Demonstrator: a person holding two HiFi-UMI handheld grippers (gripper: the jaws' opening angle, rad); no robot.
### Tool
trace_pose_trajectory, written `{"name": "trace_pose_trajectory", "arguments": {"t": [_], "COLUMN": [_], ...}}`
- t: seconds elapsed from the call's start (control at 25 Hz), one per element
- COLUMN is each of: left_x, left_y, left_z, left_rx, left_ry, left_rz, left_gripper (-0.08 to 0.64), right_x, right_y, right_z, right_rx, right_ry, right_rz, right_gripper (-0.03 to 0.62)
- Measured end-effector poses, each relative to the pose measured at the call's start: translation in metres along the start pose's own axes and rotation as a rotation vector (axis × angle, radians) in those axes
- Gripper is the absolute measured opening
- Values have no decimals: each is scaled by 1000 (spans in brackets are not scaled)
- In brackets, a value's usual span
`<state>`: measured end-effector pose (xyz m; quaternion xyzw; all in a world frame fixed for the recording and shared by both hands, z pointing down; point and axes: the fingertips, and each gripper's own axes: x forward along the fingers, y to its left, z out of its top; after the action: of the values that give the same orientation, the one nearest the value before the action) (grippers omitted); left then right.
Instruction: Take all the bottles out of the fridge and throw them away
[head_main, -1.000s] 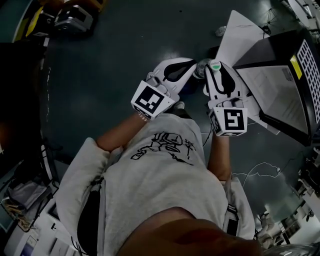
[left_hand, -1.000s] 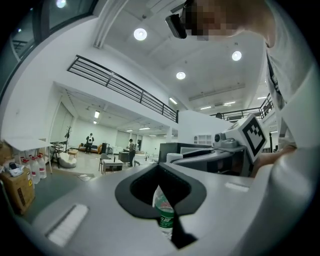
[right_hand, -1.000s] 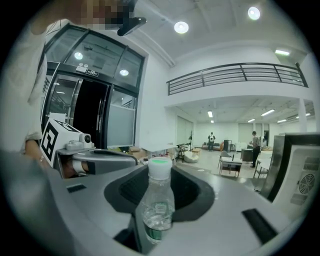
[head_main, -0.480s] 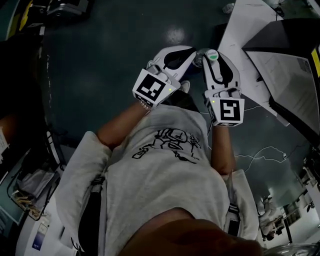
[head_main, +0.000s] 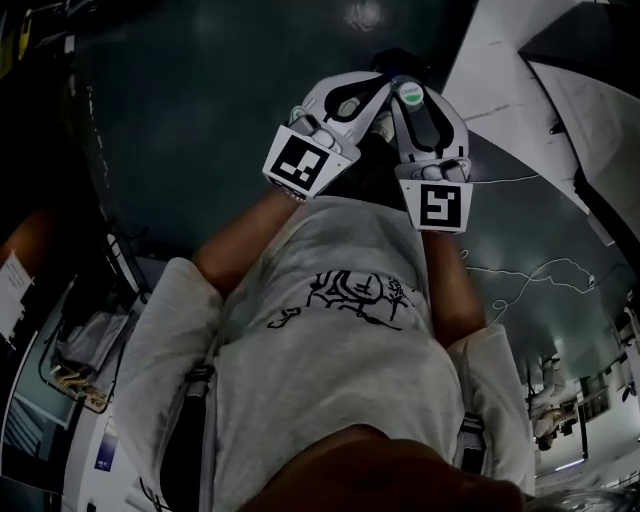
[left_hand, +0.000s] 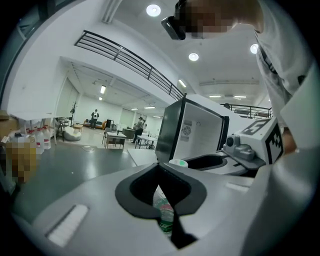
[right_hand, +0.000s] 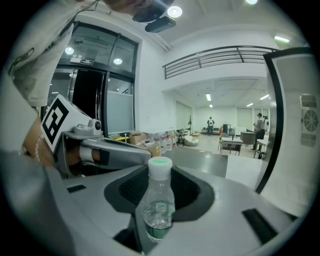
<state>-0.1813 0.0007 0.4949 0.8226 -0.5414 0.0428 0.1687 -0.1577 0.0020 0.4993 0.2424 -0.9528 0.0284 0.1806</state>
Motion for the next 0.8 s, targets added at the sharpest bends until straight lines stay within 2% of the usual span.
{"name": "trace_pose_trajectory", "arguments": {"t": [0.16, 0.36, 0.68, 0.8], "left_x": [9, 17, 50, 62], "left_y": [-3, 3, 23, 29], "left_z": [-49, -92, -179, -215], "left_rx": [-17, -23, -12, -20], "left_ry": [41, 64, 120, 140], "left_rz": [3, 13, 53, 57], "left_gripper": [9, 9, 9, 9], "right_x": [8, 23, 48, 59], "right_y": [8, 18, 6, 9], "right_z": [-52, -101, -191, -224], "right_rx": [19, 1, -11, -31], "right_ry": [26, 52, 86, 99], "right_rz": [18, 38, 7, 18], "right_gripper": [141, 141, 141, 141]}}
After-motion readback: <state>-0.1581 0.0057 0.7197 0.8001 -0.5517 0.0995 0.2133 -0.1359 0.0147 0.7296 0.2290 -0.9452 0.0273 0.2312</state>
